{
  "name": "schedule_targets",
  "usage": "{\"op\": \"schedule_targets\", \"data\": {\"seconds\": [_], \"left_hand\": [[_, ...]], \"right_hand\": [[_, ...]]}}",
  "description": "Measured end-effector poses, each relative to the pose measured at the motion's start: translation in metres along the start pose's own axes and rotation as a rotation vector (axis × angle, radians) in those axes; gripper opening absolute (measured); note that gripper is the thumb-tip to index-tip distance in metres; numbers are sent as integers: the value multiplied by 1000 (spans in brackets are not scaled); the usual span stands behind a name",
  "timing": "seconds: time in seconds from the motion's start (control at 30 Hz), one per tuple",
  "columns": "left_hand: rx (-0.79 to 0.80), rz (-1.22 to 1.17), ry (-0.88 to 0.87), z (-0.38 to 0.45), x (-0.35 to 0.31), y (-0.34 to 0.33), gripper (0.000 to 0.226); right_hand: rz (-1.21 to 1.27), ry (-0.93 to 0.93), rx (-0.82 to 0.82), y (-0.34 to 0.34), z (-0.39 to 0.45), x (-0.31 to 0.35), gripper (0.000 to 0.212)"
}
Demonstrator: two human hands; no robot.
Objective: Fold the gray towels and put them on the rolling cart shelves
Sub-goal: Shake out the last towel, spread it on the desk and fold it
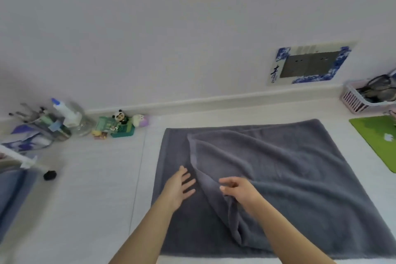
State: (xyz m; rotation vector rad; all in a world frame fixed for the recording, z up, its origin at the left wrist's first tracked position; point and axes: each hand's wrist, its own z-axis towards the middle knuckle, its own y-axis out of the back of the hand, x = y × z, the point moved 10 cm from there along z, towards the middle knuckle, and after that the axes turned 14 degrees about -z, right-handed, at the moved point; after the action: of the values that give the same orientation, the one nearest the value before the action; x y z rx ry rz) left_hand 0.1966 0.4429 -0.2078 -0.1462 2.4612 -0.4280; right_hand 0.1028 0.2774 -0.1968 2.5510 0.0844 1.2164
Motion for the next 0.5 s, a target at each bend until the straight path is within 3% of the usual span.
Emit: {"op": "schedule_targets", "data": {"seconds": [0.1,0.2,0.3,0.4,0.5], "left_hand": [[1,55,26,-12,22,14,39],[-39,180,73,-23,44,18,38],[-63,409,30,-30,53,20,47],[-42,513,-44,-42,57,19,51],[2,486,-159,-54,57,10,28]], "right_hand": [[57,-7,-8,-7,8,1,22],[-56,-14,-26,-6,17,11,15],[-171,-27,99,-17,23,17,16],[-444,227,124,-24,31,44,24],[-674,478,216,-42,38,75,31]]}}
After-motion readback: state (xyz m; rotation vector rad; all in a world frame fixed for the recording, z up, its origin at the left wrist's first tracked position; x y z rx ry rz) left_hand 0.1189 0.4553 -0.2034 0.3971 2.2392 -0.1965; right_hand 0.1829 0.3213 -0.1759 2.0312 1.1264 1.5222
